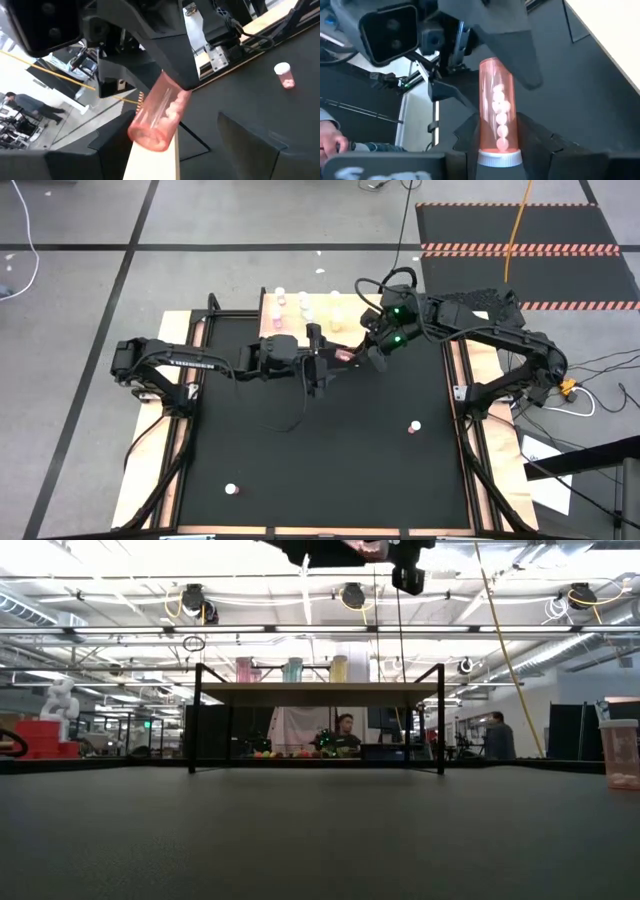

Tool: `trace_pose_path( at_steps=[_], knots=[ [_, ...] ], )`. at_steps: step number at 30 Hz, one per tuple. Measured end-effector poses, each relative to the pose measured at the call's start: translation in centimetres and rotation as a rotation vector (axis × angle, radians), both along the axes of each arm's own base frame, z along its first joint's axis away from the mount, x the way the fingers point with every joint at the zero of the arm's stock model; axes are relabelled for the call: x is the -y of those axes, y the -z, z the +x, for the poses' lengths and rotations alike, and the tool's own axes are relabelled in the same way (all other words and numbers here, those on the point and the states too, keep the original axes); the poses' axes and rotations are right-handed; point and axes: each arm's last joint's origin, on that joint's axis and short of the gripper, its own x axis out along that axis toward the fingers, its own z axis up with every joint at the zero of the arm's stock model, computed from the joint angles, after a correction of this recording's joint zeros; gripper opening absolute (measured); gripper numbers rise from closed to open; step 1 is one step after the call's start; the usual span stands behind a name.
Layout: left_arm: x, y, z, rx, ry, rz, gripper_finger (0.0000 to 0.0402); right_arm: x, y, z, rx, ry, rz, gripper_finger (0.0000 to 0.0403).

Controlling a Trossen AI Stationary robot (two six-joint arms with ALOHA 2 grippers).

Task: Pick and place medicine bottles onto shelf by color
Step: Put the top left pink pill bottle on the shelf

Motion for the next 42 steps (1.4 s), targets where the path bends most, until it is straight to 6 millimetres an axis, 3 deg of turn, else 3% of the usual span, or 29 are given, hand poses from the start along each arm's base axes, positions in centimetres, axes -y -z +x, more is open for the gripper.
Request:
trace_pose_path(
  at_steps=[5, 17, 27, 36, 42],
  knots=[
    [0.0, -0.4, -0.1, 0.013, 0.003, 0.021, 0.0266, -0.3, 0.1, 0.4, 0.005, -0.012, 0.003, 0.0104],
    [0.0, -0.2, -0.1, 0.01, 0.009, -0.044, 0.0107, -0.4, 0.3, 0.3, -0.016, -0.026, 0.014, 0.0105],
    [-0.1, -0.1, -0.1, 0.011, -0.003, -0.048, 0.0129, -0.4, 0.3, 0.3, -0.012, -0.027, 0.001, 0.011],
    [-0.4, -0.8, -0.1, 0.1, -0.03, -0.149, 0.0092, 0.0, -1.1, -0.2, 0.102, -0.019, -0.064, 0.0173],
    [-0.4, -1.0, 0.0, 0.124, -0.028, -0.156, 0.0105, 0.3, -1.5, -0.8, 0.112, -0.001, -0.069, 0.0187]
  ],
)
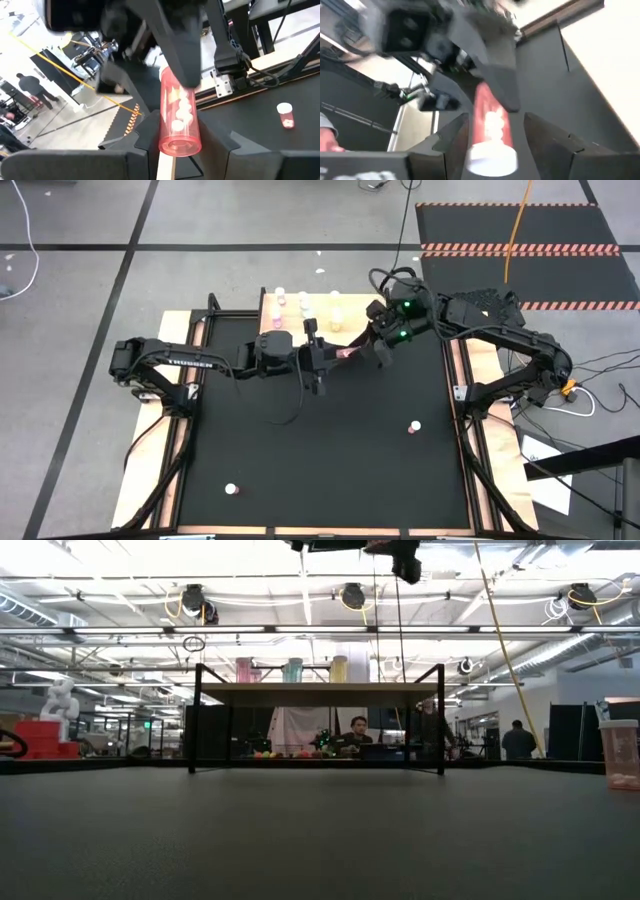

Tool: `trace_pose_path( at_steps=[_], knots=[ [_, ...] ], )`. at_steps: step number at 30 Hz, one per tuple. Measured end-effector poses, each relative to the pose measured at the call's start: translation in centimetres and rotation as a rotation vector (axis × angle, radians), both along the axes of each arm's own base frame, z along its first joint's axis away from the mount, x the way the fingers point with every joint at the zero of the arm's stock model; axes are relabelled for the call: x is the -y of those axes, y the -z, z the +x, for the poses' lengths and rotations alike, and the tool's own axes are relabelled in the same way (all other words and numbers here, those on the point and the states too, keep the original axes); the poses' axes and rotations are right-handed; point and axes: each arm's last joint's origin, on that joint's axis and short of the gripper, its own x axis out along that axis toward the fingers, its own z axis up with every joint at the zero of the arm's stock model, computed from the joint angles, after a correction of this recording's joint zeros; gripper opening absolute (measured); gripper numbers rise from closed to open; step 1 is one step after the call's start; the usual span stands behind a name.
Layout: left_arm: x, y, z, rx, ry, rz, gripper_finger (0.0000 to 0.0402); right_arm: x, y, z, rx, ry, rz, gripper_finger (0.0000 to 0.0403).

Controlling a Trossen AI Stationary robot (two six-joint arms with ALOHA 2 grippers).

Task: Pick and place medicine bottles onto shelf by color
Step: Put the top left pink pill bottle on the shelf

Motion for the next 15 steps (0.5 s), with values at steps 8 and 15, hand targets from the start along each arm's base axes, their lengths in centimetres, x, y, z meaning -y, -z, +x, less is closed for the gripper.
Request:
trace_pose_path(
  at_steps=[8, 15],
  knots=[
    [-0.5, -0.7, 0.0, 0.102, -0.026, -0.137, 0.0103, 0.2, -3.8, -4.1, 0.173, 0.163, -0.157, 0.0187],
    [-1.7, -2.4, -0.1, 0.328, -0.016, -0.319, 0.0102, -1.8, -6.9, -6.7, 0.535, 0.186, -0.383, 0.0187]
  ],
)
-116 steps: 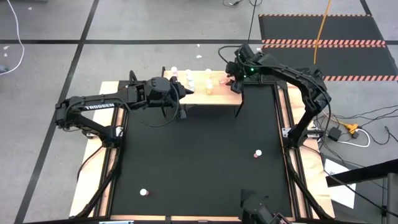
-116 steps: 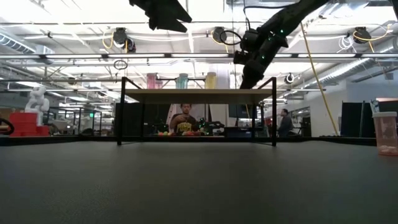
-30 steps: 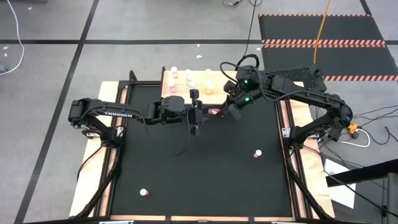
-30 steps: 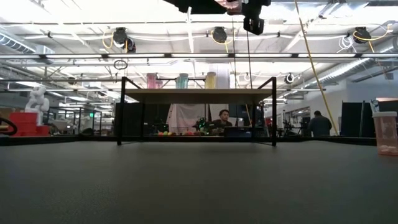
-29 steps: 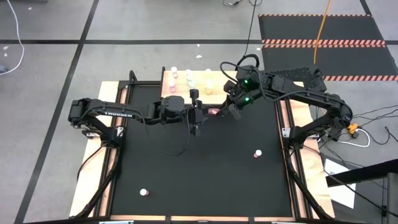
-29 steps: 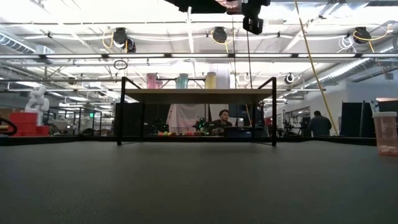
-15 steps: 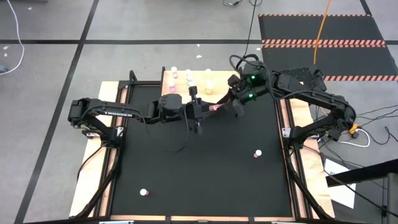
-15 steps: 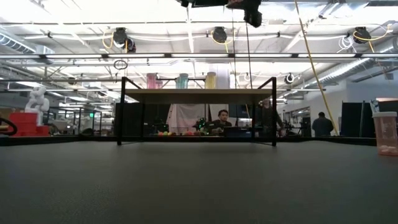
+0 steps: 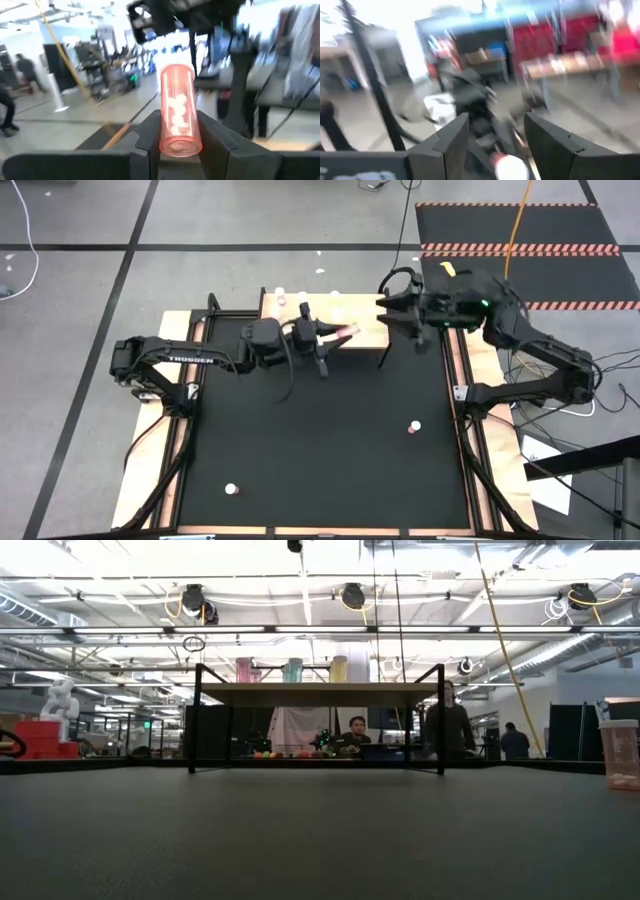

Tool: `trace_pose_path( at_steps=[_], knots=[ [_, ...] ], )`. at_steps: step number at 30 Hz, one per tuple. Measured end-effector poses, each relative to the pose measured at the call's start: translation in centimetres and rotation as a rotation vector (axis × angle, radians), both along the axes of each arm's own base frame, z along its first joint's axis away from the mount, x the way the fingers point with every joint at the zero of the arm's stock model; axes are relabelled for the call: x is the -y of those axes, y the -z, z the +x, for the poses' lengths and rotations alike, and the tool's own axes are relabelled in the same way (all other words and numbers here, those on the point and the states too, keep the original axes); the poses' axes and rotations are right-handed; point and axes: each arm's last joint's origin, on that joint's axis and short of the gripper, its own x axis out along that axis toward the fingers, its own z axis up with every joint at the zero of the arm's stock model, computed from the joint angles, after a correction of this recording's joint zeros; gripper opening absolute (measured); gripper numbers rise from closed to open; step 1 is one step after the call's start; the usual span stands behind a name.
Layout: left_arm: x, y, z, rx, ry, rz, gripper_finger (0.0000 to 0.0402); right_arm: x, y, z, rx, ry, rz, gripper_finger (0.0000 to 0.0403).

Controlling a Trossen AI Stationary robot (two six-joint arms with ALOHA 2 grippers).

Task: Pick and place medicine bottles onto shelf by color
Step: Put the top left pink pill bottle on the shelf

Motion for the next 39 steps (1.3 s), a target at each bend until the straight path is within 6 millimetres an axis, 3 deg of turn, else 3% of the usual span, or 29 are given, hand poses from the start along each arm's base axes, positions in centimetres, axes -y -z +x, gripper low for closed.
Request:
trace_pose_path(
  at_steps=[3, 6, 11, 17, 27, 32, 39],
  knots=[
    [-0.7, -1.0, -0.2, 0.125, 0.066, -0.065, 0.0101, -0.9, 0.3, -0.6, 0.205, -0.025, -0.076, 0.0187],
    [-1.5, -1.9, -0.6, 0.228, 0.148, -0.12, 0.0099, -1.0, 1.9, -1.0, 0.346, 0.017, -0.116, 0.0187],
    [-2.6, -2.7, -1.1, 0.312, 0.282, -0.173, 0.0102, -0.9, 4.3, -0.2, 0.455, 0.045, -0.1, 0.0187],
    [-3.3, -2.8, -1.4, 0.315, 0.338, -0.213, 0.0102, -0.6, 4.6, 1.9, 0.453, 0.049, -0.176, 0.0195],
    [-3.6, -3.1, -1.6, 0.345, 0.363, -0.2, 0.0102, 0.6, 3.8, 5.1, 0.43, -0.022, -0.189, 0.0262],
    [-3.6, -3.1, -1.6, 0.344, 0.361, -0.189, 0.0102, 1.4, 3.8, 6.6, 0.415, -0.034, -0.208, 0.0251],
    [-3.6, -3.1, -1.6, 0.342, 0.355, -0.171, 0.0102, 1.9, 3.9, 7.0, 0.416, -0.077, -0.173, 0.0223]
  ],
)
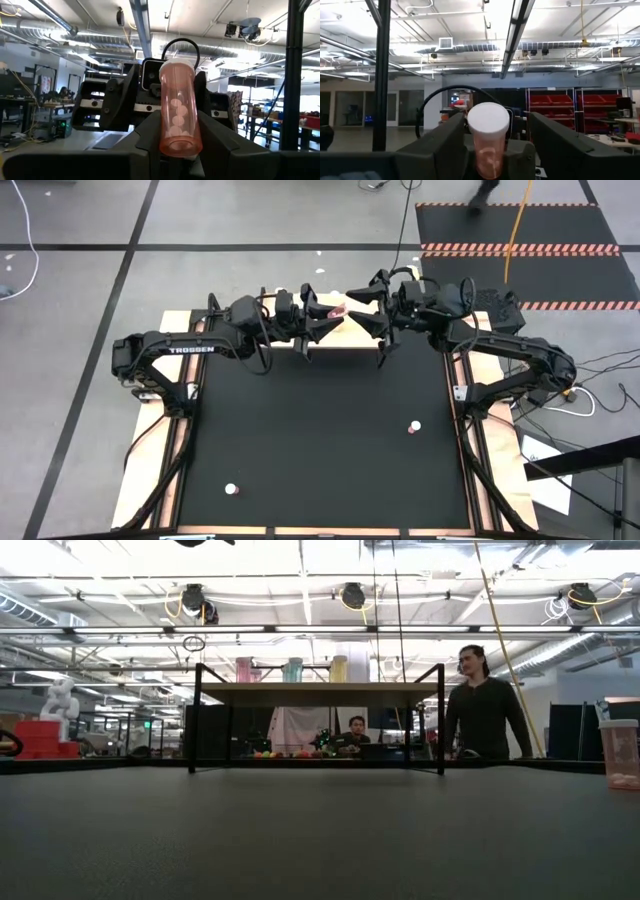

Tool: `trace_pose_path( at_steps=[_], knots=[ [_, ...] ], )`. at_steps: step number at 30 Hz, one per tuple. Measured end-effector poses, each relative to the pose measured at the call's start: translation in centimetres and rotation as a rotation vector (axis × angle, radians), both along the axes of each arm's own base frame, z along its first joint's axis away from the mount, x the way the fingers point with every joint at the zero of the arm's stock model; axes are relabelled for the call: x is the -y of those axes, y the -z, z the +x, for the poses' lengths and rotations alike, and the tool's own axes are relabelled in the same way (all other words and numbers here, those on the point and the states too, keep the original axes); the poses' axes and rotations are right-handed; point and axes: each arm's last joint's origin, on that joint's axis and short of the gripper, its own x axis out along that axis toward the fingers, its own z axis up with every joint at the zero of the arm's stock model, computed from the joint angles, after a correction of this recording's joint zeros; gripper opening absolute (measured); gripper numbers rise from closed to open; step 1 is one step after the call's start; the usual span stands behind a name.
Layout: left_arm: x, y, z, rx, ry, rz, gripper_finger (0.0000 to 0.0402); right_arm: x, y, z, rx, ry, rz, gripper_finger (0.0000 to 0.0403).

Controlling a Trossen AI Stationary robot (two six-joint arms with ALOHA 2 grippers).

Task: Pick and place medicine bottles onto shelf by color
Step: Put the top left pink pill bottle on the shelf

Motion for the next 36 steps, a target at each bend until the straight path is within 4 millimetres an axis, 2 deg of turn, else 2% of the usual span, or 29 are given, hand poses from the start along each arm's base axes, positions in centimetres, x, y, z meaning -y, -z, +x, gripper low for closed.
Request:
trace_pose_path(
  at_steps=[13, 19, 25, 29, 36],
  knots=[
    [0.0, 0.0, 0.0, -0.005, -0.002, 0.001, 0.0102, -0.1, 0.0, 0.0, -0.004, -0.027, -0.005, 0.0131],
    [0.0, 0.1, 0.0, -0.007, -0.002, -0.001, 0.0103, -0.1, 0.0, 0.0, -0.011, -0.035, 0.014, 0.0114],
    [0.0, 0.2, 0.1, -0.015, -0.01, -0.008, 0.0127, 0.0, 0.1, 0.0, -0.015, -0.035, 0.023, 0.0113],
    [-0.3, 1.2, 0.5, -0.124, -0.064, -0.036, 0.0158, 0.5, 0.3, -0.1, -0.052, -0.013, 0.034, 0.0113],
    [-1.1, 4.9, 0.9, -0.502, -0.297, -0.133, 0.0242, 2.1, 1.0, -0.7, -0.144, 0.052, 0.055, 0.0113]
  ],
)
